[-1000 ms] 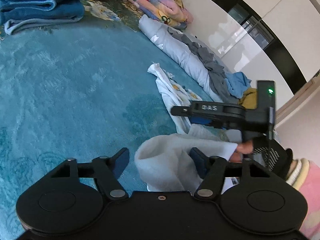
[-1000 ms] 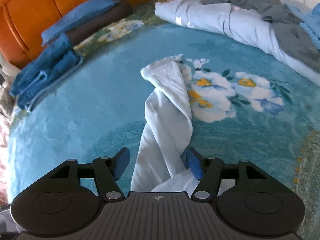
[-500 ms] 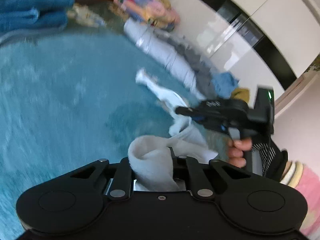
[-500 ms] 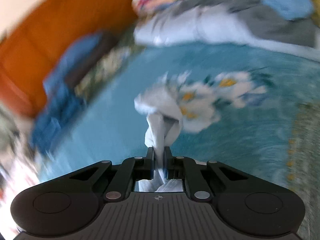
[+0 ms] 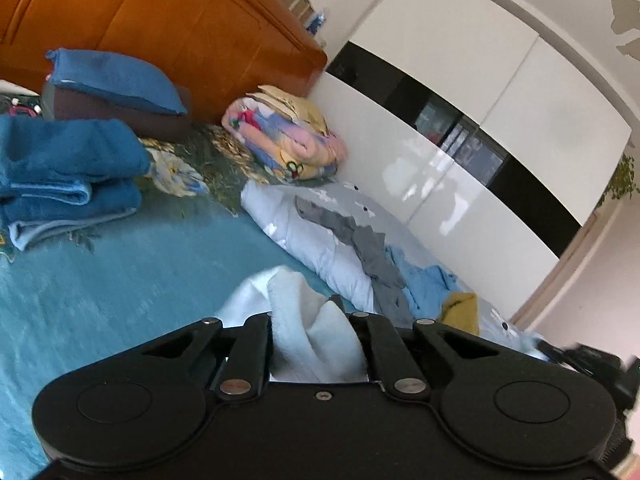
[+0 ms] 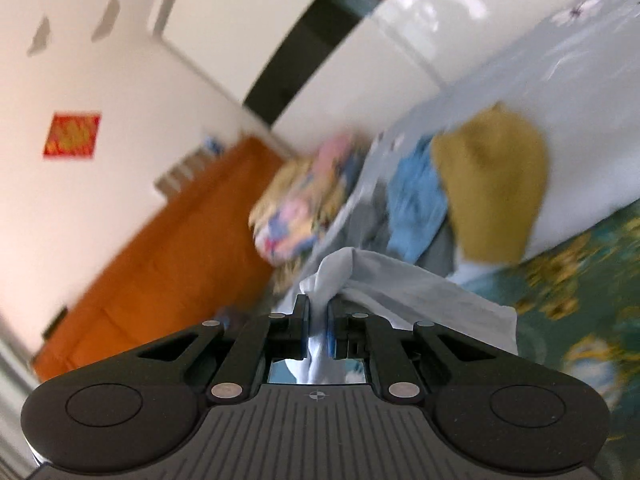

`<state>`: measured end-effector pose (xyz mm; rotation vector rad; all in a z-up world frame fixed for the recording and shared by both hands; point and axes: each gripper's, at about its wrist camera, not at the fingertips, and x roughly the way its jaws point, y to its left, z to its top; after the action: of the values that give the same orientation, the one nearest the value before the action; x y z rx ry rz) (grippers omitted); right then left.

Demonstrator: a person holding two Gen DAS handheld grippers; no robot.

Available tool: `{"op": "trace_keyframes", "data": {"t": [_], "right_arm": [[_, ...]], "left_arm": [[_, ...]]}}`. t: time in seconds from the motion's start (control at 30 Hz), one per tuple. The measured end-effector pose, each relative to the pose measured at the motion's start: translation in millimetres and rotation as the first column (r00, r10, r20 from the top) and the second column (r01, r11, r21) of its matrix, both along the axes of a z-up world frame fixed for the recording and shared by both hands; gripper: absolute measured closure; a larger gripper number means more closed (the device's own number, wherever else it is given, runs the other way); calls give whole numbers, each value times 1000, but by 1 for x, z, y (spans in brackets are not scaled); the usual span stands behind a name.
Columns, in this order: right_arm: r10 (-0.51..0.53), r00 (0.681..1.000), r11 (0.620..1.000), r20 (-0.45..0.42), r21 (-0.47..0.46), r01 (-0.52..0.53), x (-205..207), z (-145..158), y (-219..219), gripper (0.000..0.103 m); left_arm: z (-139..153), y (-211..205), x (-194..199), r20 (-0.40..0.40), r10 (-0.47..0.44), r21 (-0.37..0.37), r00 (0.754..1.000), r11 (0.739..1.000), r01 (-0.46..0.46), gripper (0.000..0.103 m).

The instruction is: Fold clothes

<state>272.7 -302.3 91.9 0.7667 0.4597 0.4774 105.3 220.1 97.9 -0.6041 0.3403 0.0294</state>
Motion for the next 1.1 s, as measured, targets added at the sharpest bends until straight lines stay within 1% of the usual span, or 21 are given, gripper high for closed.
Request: {"op": "trace_keyframes", "data": {"t": [0.03,0.1,0.13,0.2,0.27,0.33,0.43,0.5,0.57,0.73,0.83,0.87,0.9,0.93,0.97,1.0,1.03,1.07,1.1], "right_arm": [[-14,1000,1000,4,1,14,-7,-1,-11,96],[-48,999,999,-17,-11,47,-23,-7,-32,96],[-66,997,998,-43,-26,65,-30,-14,-41,96],[-99,989,994,-110,-60,93,-42,-34,-58,96],[-133,972,990,-196,-73,120,-47,-61,-69,96],[-165,947,985,-277,-86,146,-52,-89,-78,96],[-193,917,978,-350,-146,150,-55,-116,-79,96],[-206,900,972,-384,-185,144,-54,-129,-77,96],[-207,893,969,-399,-208,132,-55,-138,-73,96],[-182,878,971,-442,-221,90,-53,-150,-60,95],[-183,873,971,-452,-223,88,-57,-150,-55,95],[-185,872,971,-454,-224,89,-59,-149,-55,95],[-185,872,970,-453,-227,87,-60,-148,-55,95],[-183,874,969,-450,-230,84,-62,-145,-55,93],[-180,877,969,-445,-234,80,-63,-142,-56,93],[-180,880,967,-440,-241,78,-65,-138,-57,89],[-182,884,965,-431,-251,77,-68,-133,-58,85],[-181,889,963,-421,-261,72,-71,-128,-59,83],[-181,894,959,-411,-275,68,-74,-123,-60,78]], "left_arm": [[-3,1,-2,-5,6,1,1000,1000,-6,96],[-13,4,-4,-31,12,1,999,1000,-12,96],[-20,5,-5,-54,13,1,998,1000,-13,96],[-41,7,-2,-124,15,-11,992,1000,-16,96],[-64,6,0,-186,13,-32,983,999,-19,96],[-83,3,1,-232,5,-39,973,999,-15,95],[-104,-5,1,-290,-13,-28,957,1000,5,95],[-110,-7,0,-313,-15,-23,950,1000,9,95],[-115,-8,-1,-330,-16,-19,944,1000,10,95],[-121,-11,-4,-346,-15,-17,938,1000,10,95],[-121,-15,-3,-362,-16,11,932,1000,21,94],[-120,-16,-3,-366,-15,23,931,999,25,86],[-118,-16,-5,-360,-17,26,933,999,28,75],[-116,-16,-7,-353,-21,26,936,999,32,69],[-114,-15,-10,-342,-27,23,939,999,37,60],[-111,-15,-13,-333,-36,24,942,999,46,57],[-107,-15,-17,-327,-41,35,944,998,55,56],[-103,-15,-20,-322,-42,51,946,997,62,52],[-99,-15,-23,-317,-43,66,948,996,67,50]]}}
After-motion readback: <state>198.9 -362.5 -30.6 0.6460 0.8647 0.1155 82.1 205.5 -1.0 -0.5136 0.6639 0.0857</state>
